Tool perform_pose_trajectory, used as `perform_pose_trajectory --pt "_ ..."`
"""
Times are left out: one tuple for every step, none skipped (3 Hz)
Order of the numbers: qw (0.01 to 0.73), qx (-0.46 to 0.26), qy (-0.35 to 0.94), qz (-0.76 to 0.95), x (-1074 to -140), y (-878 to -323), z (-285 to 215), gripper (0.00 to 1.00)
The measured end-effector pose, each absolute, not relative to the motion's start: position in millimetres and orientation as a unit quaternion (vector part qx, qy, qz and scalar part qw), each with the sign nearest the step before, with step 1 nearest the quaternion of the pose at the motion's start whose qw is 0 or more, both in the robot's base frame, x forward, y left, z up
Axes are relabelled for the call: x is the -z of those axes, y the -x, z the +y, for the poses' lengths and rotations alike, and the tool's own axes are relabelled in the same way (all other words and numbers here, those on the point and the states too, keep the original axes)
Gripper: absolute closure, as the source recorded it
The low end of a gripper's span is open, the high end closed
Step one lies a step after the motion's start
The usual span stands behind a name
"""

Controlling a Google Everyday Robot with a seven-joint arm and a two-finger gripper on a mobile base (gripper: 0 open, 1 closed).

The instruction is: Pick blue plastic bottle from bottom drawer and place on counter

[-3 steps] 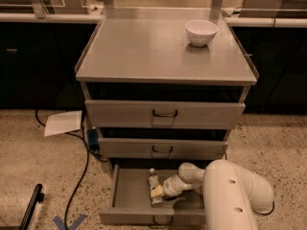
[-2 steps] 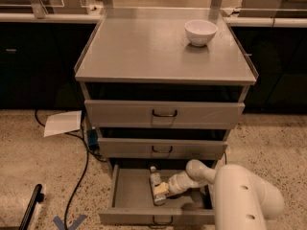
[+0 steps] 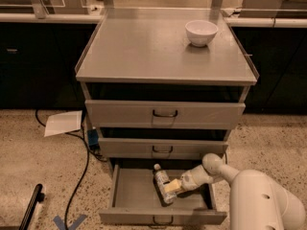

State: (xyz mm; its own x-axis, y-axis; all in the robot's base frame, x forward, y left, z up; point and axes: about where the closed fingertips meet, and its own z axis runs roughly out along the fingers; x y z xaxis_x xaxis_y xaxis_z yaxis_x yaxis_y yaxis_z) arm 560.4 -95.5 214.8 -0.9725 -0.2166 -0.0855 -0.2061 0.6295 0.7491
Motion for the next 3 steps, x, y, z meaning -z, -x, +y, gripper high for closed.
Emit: perform_pose_trajectory --pt "0.044 0.431 -0.129 -0.892 -228.9 -534.5 -121.1 1.00" --pt "0.084 0.466 -0.158 -0.867 -274.2 -481.4 -162.9 1.00" --pt "0.085 0.466 -0.159 -0.866 -274.4 -481.5 -161.6 1.00"
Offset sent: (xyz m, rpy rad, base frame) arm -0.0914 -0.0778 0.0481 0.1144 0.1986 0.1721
